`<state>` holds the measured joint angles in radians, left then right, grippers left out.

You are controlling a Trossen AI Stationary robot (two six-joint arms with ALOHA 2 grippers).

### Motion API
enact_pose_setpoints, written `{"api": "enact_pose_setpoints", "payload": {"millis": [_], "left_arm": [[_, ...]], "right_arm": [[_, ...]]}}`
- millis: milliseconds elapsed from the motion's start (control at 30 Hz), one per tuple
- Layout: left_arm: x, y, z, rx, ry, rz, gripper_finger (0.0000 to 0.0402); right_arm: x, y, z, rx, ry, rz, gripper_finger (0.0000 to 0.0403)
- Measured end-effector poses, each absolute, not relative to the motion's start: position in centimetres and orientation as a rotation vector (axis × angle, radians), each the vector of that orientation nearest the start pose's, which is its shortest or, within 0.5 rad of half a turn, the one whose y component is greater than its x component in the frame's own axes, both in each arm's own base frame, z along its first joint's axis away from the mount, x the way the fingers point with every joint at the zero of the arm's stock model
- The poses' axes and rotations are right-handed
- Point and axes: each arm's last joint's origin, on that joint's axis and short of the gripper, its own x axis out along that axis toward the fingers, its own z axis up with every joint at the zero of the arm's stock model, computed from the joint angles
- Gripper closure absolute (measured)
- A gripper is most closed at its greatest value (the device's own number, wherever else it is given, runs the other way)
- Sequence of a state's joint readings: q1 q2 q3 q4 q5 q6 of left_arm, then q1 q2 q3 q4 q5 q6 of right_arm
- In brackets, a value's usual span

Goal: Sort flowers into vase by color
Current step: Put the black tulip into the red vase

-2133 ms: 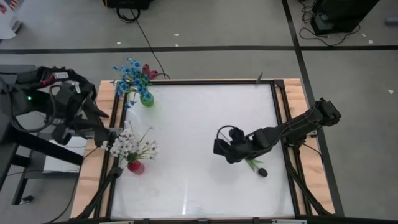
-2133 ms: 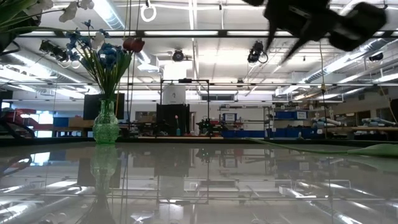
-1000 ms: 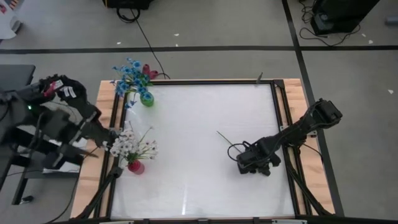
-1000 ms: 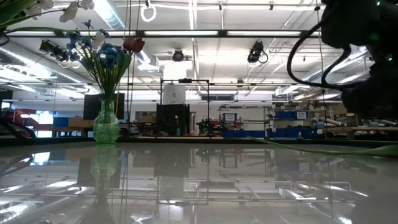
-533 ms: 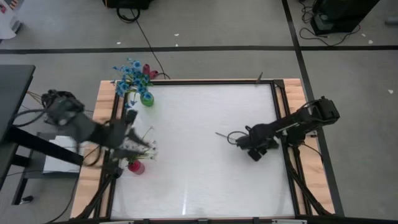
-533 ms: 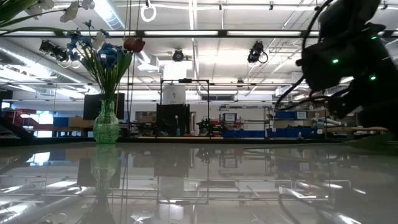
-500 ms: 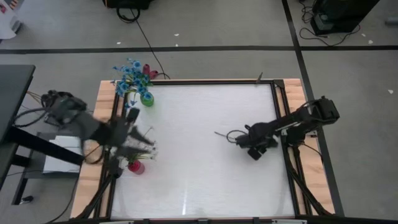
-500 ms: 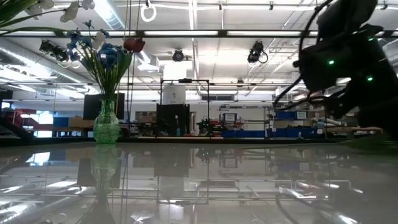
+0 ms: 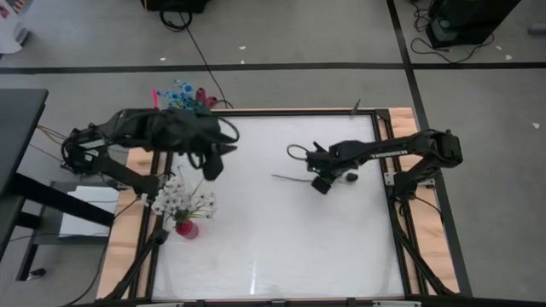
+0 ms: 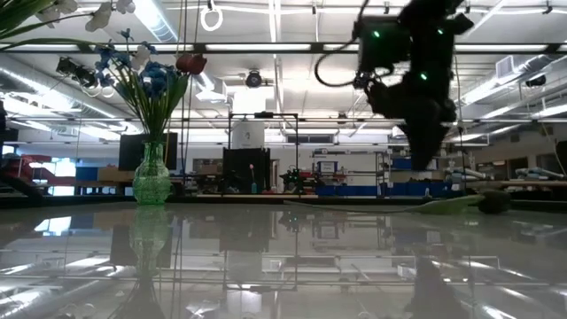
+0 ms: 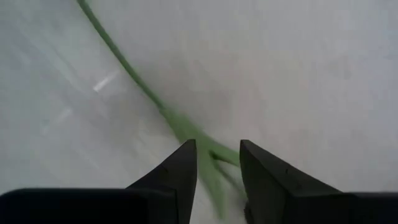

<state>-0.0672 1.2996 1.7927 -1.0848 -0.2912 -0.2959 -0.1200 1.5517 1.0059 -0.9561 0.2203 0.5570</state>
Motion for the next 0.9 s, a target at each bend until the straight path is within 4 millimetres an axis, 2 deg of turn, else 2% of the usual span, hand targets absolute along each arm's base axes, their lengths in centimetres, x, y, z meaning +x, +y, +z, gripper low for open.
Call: {"api": "enact_pose_setpoints", "payload": {"millis": [100, 267, 333, 467, 600, 767, 900], "left_arm": [[21.6, 0.6, 47.0, -0.189, 0.583, 0.362, 0.0288], [21.6, 2.8, 46.0, -0.206, 0.682, 0.444, 0.0257], [21.6, 3.7, 45.5, -0.213, 0.737, 0.441, 0.024], [21.8, 5.5, 44.4, -0.196, 0.855, 0.436, 0.021], [22.1, 7.0, 43.4, -0.111, 0.959, 0.427, 0.0199], [22.2, 8.6, 43.0, -0.006, 1.013, 0.403, 0.0198], [21.9, 9.2, 43.0, 0.028, 1.016, 0.341, 0.0198]], "right_arm": [[27.0, -4.2, 21.4, 0.506, 1.289, -0.732, 0.0269], [27.7, -5.0, 21.9, 1.13, 1.07, -1.007, 0.0264], [27.9, -5.2, 21.8, 1.281, 0.986, -1.076, 0.0261], [27.9, -5.2, 21.4, 1.449, 0.88, -1.198, 0.0255], [27.4, -4.7, 20.2, 1.599, 0.804, -1.334, 0.0254], [26.8, -4.1, 17.6, 1.808, 0.696, -1.42, 0.0254], [26.2, -4.1, 15.6, 1.927, 0.556, -1.478, 0.0254]]}}
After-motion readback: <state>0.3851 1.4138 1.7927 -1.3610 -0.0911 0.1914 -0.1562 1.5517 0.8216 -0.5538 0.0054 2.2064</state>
